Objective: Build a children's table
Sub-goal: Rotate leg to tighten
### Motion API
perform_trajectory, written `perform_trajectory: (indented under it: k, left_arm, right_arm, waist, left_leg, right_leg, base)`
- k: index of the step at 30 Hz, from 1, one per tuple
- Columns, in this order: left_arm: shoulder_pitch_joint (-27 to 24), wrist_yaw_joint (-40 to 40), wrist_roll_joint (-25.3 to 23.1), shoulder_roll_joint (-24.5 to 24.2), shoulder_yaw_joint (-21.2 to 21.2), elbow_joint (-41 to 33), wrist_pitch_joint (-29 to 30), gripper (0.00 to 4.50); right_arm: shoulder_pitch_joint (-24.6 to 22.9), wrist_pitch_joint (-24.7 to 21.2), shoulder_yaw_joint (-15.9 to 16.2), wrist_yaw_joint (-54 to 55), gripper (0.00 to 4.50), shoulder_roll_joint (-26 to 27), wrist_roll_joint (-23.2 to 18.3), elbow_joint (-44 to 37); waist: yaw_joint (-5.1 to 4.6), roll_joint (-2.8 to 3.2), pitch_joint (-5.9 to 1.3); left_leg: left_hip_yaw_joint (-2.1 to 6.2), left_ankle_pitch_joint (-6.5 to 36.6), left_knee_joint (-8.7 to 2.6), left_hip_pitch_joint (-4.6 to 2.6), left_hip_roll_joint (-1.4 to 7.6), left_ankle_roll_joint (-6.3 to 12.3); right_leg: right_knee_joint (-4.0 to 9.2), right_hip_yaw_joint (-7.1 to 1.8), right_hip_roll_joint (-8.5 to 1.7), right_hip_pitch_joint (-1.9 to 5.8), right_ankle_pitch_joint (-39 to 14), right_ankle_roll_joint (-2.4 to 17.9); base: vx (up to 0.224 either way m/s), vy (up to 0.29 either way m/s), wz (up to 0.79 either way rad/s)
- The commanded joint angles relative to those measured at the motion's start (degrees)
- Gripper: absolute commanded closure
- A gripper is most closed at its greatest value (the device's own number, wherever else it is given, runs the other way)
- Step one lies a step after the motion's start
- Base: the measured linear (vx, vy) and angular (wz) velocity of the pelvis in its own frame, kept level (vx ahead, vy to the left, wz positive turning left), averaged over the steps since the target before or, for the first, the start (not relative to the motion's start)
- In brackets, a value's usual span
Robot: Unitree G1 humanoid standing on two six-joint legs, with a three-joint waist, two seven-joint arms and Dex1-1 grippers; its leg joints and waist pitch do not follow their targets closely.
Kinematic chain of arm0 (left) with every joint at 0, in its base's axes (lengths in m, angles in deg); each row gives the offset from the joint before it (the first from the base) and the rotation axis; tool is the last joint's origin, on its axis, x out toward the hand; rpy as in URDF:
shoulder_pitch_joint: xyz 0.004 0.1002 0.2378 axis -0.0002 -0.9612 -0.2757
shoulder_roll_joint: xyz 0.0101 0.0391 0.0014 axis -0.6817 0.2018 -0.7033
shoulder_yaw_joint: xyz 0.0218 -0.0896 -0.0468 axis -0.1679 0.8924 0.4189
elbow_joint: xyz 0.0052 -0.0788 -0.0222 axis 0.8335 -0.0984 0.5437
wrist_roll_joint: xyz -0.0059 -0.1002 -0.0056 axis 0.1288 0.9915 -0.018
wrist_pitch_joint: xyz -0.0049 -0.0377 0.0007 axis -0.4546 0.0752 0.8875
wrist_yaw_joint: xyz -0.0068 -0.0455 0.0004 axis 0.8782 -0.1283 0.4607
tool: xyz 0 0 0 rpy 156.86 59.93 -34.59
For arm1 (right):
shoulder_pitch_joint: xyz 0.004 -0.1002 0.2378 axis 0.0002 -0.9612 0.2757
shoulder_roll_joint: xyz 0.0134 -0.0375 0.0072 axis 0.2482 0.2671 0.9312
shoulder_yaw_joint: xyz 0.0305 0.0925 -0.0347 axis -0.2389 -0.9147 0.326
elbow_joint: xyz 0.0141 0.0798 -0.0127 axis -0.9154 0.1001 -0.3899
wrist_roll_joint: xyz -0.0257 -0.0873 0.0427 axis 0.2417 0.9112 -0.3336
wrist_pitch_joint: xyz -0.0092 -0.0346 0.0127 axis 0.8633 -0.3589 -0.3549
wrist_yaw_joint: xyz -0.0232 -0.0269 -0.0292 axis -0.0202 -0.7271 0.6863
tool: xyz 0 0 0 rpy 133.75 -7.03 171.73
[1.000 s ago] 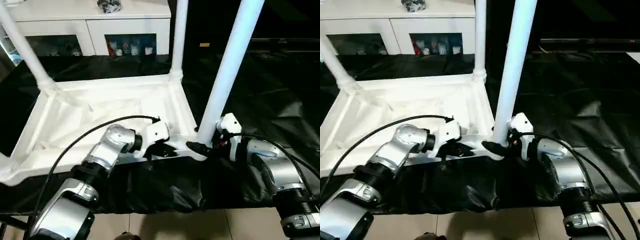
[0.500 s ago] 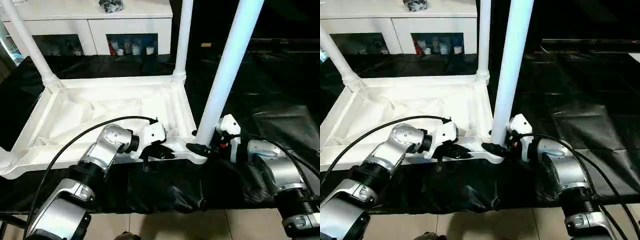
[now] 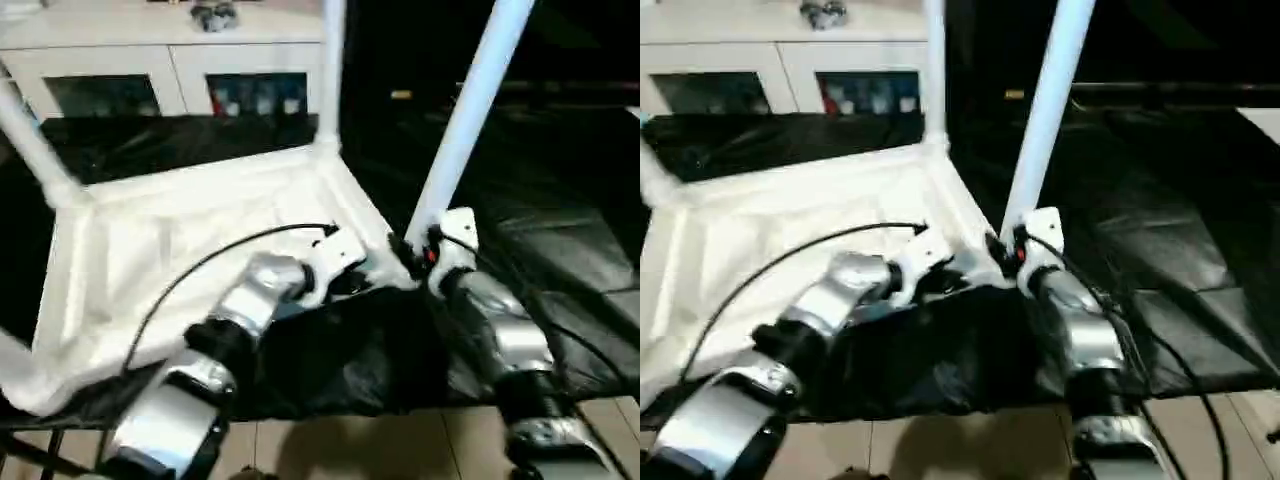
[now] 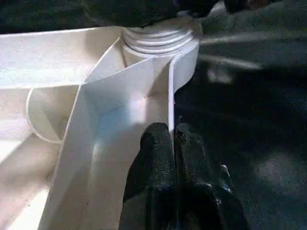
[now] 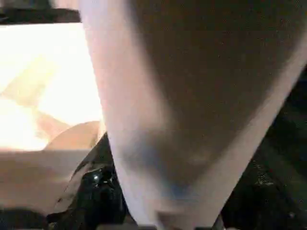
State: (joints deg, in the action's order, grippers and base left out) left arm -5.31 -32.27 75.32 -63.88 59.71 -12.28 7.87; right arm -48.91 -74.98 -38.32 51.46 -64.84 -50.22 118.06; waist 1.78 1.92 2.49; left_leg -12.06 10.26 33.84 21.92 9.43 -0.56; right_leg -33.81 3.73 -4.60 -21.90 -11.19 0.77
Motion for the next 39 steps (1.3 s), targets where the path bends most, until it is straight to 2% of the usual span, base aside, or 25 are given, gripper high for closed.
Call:
perform_trajectory:
  k: [1,2,4,6,7,8,13,14,16,18,22,26,28,34,35,39]
  left_arm:
    - [2.82,-2.52,0.54,4.52,-0.83,-0.65,-2.09,4.50]
    - [2.52,-1.55,0.58,4.23,-1.08,-1.08,-2.69,4.50]
    - [1.82,0.73,0.86,3.38,-1.39,-1.93,-4.17,4.50]
    - [0.81,3.87,1.40,1.74,-1.59,-3.17,-5.42,4.50]
    - [0.30,5.39,1.72,0.97,-1.66,-3.76,-6.23,4.50]
    - [-0.27,7.00,2.14,0.11,-1.67,-4.52,-6.39,4.50]
    - [-2.32,12.30,3.36,-3.53,-2.18,-7.30,-6.83,4.50]
    - [-2.94,14.28,3.89,-4.96,-2.02,-8.07,-7.19,4.50]
    - [-3.61,16.90,4.52,-6.84,-1.71,-8.95,-7.50,4.50]
    - [-4.19,19.80,5.12,-8.56,-1.53,-9.89,-7.52,4.50]
    - [-5.13,25.09,6.38,-11.72,-1.73,-11.97,-7.38,4.50]
    - [-5.21,26.83,6.84,-12.75,-1.99,-12.54,-7.48,4.50]
    - [-5.22,27.39,6.89,-13.02,-2.05,-12.62,-7.57,4.50]
    - [-5.27,28.49,6.91,-13.76,-2.38,-12.70,-7.70,4.50]
    - [-5.30,28.60,6.87,-13.87,-2.41,-12.70,-7.72,4.50]
    - [-5.40,28.95,6.76,-14.08,-2.46,-12.62,-7.74,4.50]
  right_arm:
    - [-0.49,-0.92,5.54,-2.54,2.10,5.89,-0.96,2.75]
    - [-0.57,-0.44,5.68,-3.45,1.90,5.90,-1.12,2.32]
    - [-1.08,-0.20,5.57,-5.47,1.75,5.47,-1.76,1.31]
    - [-2.10,-0.20,5.66,-9.04,1.60,3.80,-2.56,-0.24]
    - [-2.60,-0.17,5.76,-10.71,1.49,2.78,-2.86,-1.00]
    - [-3.12,-0.26,5.96,-12.75,1.37,1.48,-3.19,-1.83]
    - [-4.42,-0.36,7.14,-20.22,0.91,-3.70,-4.07,-3.64]
    - [-4.97,-0.61,7.82,-24.11,0.81,-6.08,-4.58,-4.49]
    - [-5.72,-1.19,8.61,-29.55,0.66,-9.33,-5.14,-5.68]
    - [-6.26,-1.74,9.20,-34.32,0.37,-12.26,-5.01,-6.63]
    - [-5.81,-1.50,10.45,-39.97,0.05,-16.46,-5.20,-6.65]
    - [-5.13,-0.70,10.83,-40.50,0.05,-17.20,-5.16,-6.34]
    - [-5.02,-0.87,10.83,-41.45,0.05,-17.15,-5.75,-6.62]
    - [-5.29,-0.69,11.57,-43.61,0.65,-17.09,-6.32,-7.11]
    - [-5.45,-0.39,11.87,-43.80,0.83,-17.19,-6.21,-7.07]
    - [-5.73,-0.06,12.14,-44.01,0.97,-17.28,-6.26,-7.13]
  waist:
    - [-0.17,-0.27,-2.69]
    - [-0.06,-0.28,-2.71]
    - [0.00,-0.40,-2.76]
    - [0.14,-0.27,-2.85]
    - [0.05,-0.65,-2.90]
    - [0.26,-0.53,-3.04]
    - [0.39,-0.39,-3.33]
    - [0.57,-0.49,-3.41]
    - [0.72,-0.55,-3.29]
    - [1.09,-0.46,-3.20]
    - [1.43,-0.35,-3.01]
    - [1.59,-0.41,-3.03]
    - [1.62,-0.44,-3.13]
    - [1.85,-0.30,-3.48]
    - [1.92,-0.22,-3.43]
    - [1.93,-0.25,-3.31]
  left_leg:
    - [3.11,22.97,-5.03,-1.85,4.13,-1.94]
    - [3.01,22.48,-4.96,-1.85,4.11,-1.65]
    - [2.92,20.87,-5.05,-1.56,4.21,-0.71]
    - [2.89,19.98,-5.03,-1.48,4.28,0.01]
    - [2.76,19.22,-4.98,-1.29,4.29,0.54]
    - [2.81,17.80,-4.90,-1.14,4.38,1.17]
    - [2.40,11.91,-4.40,-0.98,4.48,3.46]
    - [2.41,11.50,-4.27,-0.98,4.49,3.90]
    - [2.24,11.32,-4.21,-0.98,4.56,4.78]
    - [2.14,11.58,-4.20,-0.95,4.63,4.71]
    - [2.15,14.55,-4.49,-1.33,4.87,2.84]
    - [2.24,14.94,-4.57,-1.41,4.82,1.51]
    - [2.21,13.95,-4.49,-1.35,4.77,1.72]
    - [2.07,10.19,-4.00,-1.05,4.67,3.74]
    - [2.06,10.43,-3.99,-1.09,4.69,3.84]
    - [2.14,12.27,-4.16,-1.20,4.77,2.94]
  right_leg:
    - [5.89,-2.92,-5.14,0.55,-23.91,8.47]
    - [5.89,-2.96,-5.14,0.54,-23.33,8.54]
    - [5.56,-2.97,-5.01,0.84,-20.65,9.16]
    - [5.34,-3.00,-5.02,0.99,-19.10,9.56]
    - [5.22,-3.02,-4.97,1.15,-17.91,9.79]
    - [4.90,-3.02,-5.12,1.50,-16.12,10.35]
    - [3.87,-2.94,-4.94,1.73,-7.54,13.51]
    - [3.72,-2.83,-4.95,2.10,-6.32,13.99]
    - [3.66,-2.87,-4.84,1.96,-5.63,14.31]
    - [3.63,-2.72,-4.76,2.04,-6.83,14.47]
    - [3.90,-2.81,-4.81,1.58,-11.71,14.00]
    - [3.92,-2.95,-4.91,1.48,-12.52,13.63]
    - [3.75,-2.92,-4.88,1.56,-10.92,13.87]
    - [3.06,-2.69,-4.77,1.81,-4.92,15.19]
    - [3.13,-2.67,-4.79,1.76,-5.30,15.27]
    - [3.39,-2.70,-4.82,1.71,-8.21,14.87]
  base:
    - [0.000,0.000,0.00]
    - [0.000,0.000,0.00]
    - [0.000,0.000,0.00]
    - [0.000,0.000,0.00]
    - [0.000,0.000,0.00]
    - [0.000,0.000,0.00]
    - [0.000,0.000,0.00]
    - [0.000,0.000,0.00]
    - [0.000,0.000,0.00]
    - [0.000,0.000,0.00]
    - [0.000,0.000,0.00]
    - [0.000,0.000,0.00]
    - [0.000,0.000,0.00]
    - [0.000,0.000,0.00]
    - [0.000,0.000,0.00]
    - [0.000,0.000,0.00]
